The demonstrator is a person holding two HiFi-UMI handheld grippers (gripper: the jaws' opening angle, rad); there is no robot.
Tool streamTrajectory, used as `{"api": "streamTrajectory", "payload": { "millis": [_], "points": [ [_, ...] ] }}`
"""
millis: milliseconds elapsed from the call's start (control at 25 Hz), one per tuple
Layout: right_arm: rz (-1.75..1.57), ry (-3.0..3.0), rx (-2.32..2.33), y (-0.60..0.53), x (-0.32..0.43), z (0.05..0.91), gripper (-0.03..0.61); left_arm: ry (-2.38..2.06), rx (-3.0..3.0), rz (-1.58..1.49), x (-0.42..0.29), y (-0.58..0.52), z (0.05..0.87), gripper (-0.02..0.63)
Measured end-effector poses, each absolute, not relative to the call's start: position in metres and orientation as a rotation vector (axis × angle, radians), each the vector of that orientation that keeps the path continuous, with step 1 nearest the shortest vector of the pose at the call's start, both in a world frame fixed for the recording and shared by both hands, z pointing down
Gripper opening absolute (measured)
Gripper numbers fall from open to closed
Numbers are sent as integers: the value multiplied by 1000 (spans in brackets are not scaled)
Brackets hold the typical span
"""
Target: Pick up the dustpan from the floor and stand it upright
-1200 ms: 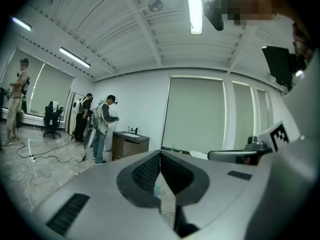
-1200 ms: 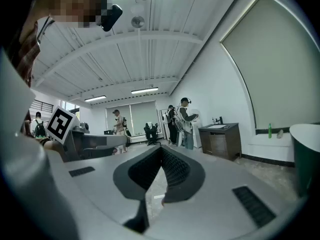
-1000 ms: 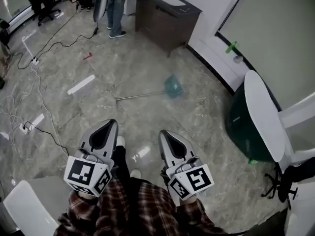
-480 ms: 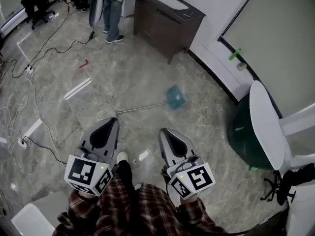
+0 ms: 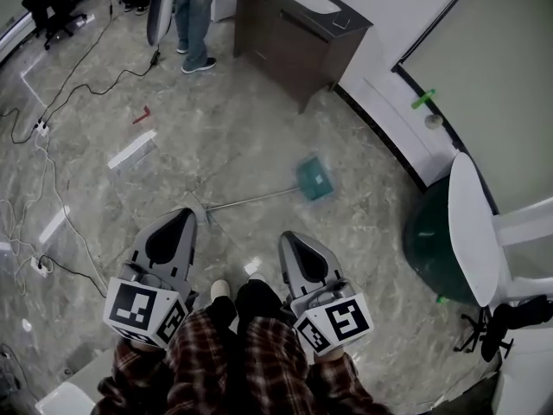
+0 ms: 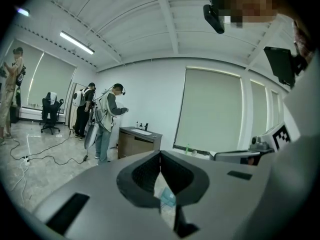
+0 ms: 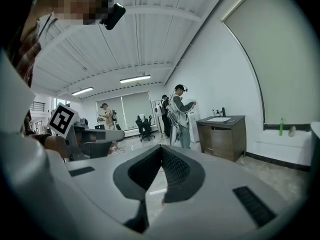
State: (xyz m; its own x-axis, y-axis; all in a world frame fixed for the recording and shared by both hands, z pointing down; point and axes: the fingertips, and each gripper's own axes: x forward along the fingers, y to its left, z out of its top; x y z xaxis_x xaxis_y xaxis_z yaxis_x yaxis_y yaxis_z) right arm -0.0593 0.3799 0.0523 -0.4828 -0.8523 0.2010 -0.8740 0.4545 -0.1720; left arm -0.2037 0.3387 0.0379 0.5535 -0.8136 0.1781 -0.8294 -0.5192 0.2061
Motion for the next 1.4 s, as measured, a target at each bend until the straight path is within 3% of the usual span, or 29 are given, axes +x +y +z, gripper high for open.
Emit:
{"api": "streamTrajectory", "payload": {
  "millis": [920,1400],
  "points": [
    [342,-2741,1135,79,59,47,11,-1592,2315,37,-80,76,45,12],
    [406,-2736,1085,22,68,66,11,-1660,2238,56,-81,35,58,12]
  ]
}}
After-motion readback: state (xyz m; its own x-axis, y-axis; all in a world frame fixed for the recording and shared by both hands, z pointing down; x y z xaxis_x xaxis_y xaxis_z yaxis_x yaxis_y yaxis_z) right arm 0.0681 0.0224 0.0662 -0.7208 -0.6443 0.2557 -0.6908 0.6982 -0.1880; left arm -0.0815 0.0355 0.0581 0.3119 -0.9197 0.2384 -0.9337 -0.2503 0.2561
